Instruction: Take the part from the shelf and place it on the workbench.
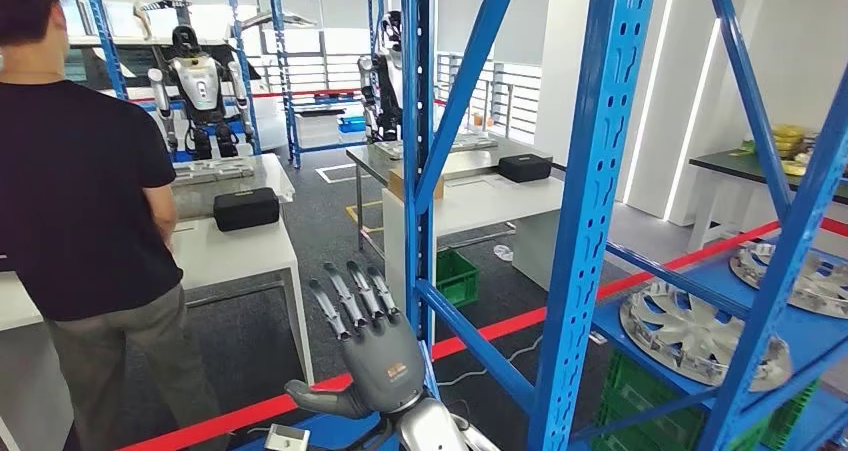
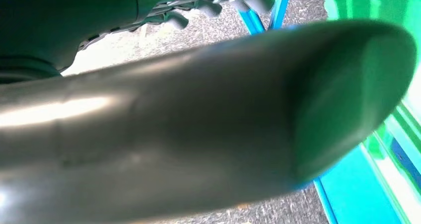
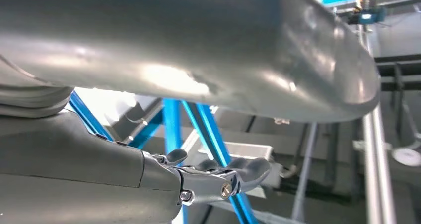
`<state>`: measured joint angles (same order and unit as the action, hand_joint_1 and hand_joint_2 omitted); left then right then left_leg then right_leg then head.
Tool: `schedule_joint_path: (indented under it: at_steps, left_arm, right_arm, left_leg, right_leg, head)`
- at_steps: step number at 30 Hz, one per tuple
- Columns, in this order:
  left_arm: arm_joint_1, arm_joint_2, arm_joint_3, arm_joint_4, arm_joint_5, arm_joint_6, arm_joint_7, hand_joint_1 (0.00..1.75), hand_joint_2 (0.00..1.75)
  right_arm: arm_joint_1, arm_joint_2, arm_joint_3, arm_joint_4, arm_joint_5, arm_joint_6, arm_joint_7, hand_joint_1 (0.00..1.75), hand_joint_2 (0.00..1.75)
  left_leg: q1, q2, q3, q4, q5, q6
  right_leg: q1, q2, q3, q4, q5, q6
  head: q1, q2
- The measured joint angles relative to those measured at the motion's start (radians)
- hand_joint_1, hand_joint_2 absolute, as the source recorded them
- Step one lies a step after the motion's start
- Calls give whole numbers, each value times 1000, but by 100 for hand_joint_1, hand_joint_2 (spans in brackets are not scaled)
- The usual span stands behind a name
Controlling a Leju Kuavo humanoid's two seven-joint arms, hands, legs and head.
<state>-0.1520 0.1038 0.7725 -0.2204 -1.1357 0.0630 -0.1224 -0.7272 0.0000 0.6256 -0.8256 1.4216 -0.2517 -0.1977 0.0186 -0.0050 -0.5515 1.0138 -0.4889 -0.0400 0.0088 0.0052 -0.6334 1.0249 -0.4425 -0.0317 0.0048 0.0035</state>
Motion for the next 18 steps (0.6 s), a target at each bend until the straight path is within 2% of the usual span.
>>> schedule_joint_path:
  at_steps: [2, 3, 6, 7, 8, 9, 10, 11, 13, 14, 15, 17, 18]
  left_arm:
    - [0, 0, 0, 0, 0, 0, 0, 0, 0]
    - [0, 0, 0, 1, 0, 0, 0, 0, 0]
    - [4, 2, 0, 1, 0, 0, 0, 0, 0]
    - [6, 2, 0, 1, 0, 0, 0, 0, 0]
    - [7, 2, 0, 1, 0, 0, 0, 0, 0]
    - [9, 2, 0, 1, 0, 0, -2, 0, 0]
    - [10, 2, 0, 1, 0, 0, -3, 0, 0]
    - [11, 2, 0, 1, 0, 0, -5, 0, 0]
    - [9, 1, 0, 0, 0, 0, -7, 0, 0]
    - [9, 1, 0, 0, 0, 0, -6, 0, 0]
    - [10, 1, 0, 0, 0, 0, -5, 0, 0]
    - [12, 1, 0, 0, 0, 0, -3, 0, 0]
    - [12, 1, 0, 0, 1, 1, -3, 0, 0]
  right_arm:
    - [-3, 1, 0, 0, 0, 0, 0, 0, 0]
    - [-5, 2, 0, 0, 0, 0, 0, 0, 0]
    - [-3, 2, 0, 0, 0, 0, 0, 0, 0]
    - [-1, 2, 0, 0, 0, 0, 0, 0, 0]
    - [1, 2, 1, 0, 0, 0, 0, 0, 0]
    - [1, 2, 1, 0, 1, 0, 0, 0, 0]
    - [0, 2, 1, 0, 0, 0, 0, 0, 0]
    - [0, 2, 1, 0, 0, 0, 0, 0, 0]
    - [-2, 3, 1, 0, 1, 0, 0, 0, 0]
    - [-2, 3, 1, 0, 1, 0, 0, 0, 0]
    - [-3, 3, 1, 0, 1, 0, 0, 0, 0]
    - [-4, 2, 1, 0, 0, 0, 0, 0, 0]
    - [-5, 2, 1, 0, -4, 5, -6, 0, 0]
  left_leg:
    - [1, 1, -12, 33, -10, -9]
    - [1, 1, -33, 73, -27, -12]
    - [1, 1, -138, 246, -96, -17]
    - [1, 1, -161, 273, -100, -17]
    - [1, 2, -168, 267, -87, -17]
    - [1, 2, -153, 222, -54, -16]
    - [1, 2, -125, 153, -12, -14]
    - [-1, 2, -97, 85, 15, -11]
    - [-6, 3, -61, 4, 27, 0]
    - [-7, 3, -55, -5, 25, 5]
    - [-7, 1, -51, -7, 29, 6]
    - [-6, -1, -45, -10, 46, 5]
    - [-7, -2, -45, -10, 44, 5]
  right_leg:
    - [-4, 0, 14, -5, 2, -12]
    - [-6, 0, 20, -7, 0, -17]
    - [-5, 0, 26, -7, -8, -25]
    - [-4, 0, 28, -7, -12, -25]
    - [-4, -1, 31, -7, -15, -24]
    - [-4, -1, 36, -6, -19, -22]
    - [-5, -1, 42, -6, -23, -18]
    - [-5, -2, 47, -5, -27, -14]
    - [-3, -4, 52, -5, -34, -3]
    - [-1, -5, 50, -3, -36, 2]
    - [0, -5, 49, -3, -40, -3]
    - [2, -4, 50, -2, -41, -24]
    - [2, -4, 53, -6, -42, -33]
  head:
    - [-2, 0]
    - [-4, 0]
    - [-8, 0]
    - [-8, 0]
    - [-8, 0]
    - [-8, 0]
    - [-8, 0]
    - [-8, 0]
    - [-8, 0]
    - [-8, 0]
    - [-6, 0]
    - [-4, 0]
    - [-4, 0]
